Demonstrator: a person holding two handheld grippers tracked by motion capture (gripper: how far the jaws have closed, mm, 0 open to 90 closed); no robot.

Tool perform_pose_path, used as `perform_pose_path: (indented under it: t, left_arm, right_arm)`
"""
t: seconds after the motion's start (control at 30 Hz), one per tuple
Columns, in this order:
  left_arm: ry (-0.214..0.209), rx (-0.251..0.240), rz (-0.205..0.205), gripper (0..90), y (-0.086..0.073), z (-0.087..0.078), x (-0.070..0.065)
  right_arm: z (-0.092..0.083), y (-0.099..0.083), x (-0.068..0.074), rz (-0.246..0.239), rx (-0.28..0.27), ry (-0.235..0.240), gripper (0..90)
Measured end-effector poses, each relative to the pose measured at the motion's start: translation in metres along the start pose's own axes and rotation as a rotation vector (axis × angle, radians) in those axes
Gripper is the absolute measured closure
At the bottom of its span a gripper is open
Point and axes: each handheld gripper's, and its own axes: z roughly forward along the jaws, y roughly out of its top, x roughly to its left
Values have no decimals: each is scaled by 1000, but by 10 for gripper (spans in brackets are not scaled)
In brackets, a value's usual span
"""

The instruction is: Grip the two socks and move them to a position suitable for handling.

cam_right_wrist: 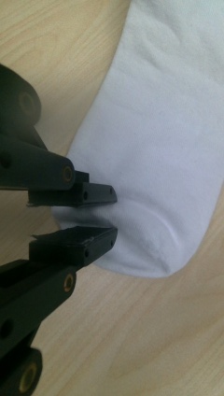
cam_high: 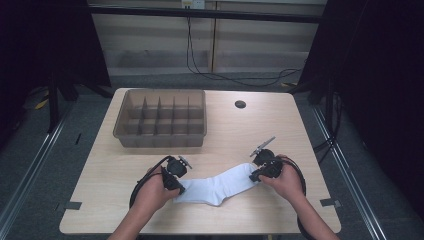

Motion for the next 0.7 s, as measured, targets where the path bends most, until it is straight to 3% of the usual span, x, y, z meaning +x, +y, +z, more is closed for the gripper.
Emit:
perform_pose_path:
  t: [0.1, 0.27, 0.5, 0.7]
  left_arm:
    - [8, 5, -2, 857, 1, -1, -2]
    - [-13, -18, -20, 869, 0, -10, 3]
    - [-25, -77, -38, 868, 0, -28, 5]
    - [-38, -75, -52, 868, -1, -31, 8]
  right_arm:
    - [0, 1, 0, -4, 3, -3, 784]
    - [0, 2, 0, -4, 8, -5, 826]
    - [-2, 3, 0, -9, 5, -6, 849]
    - [-5, 4, 1, -6, 5, -4, 858]
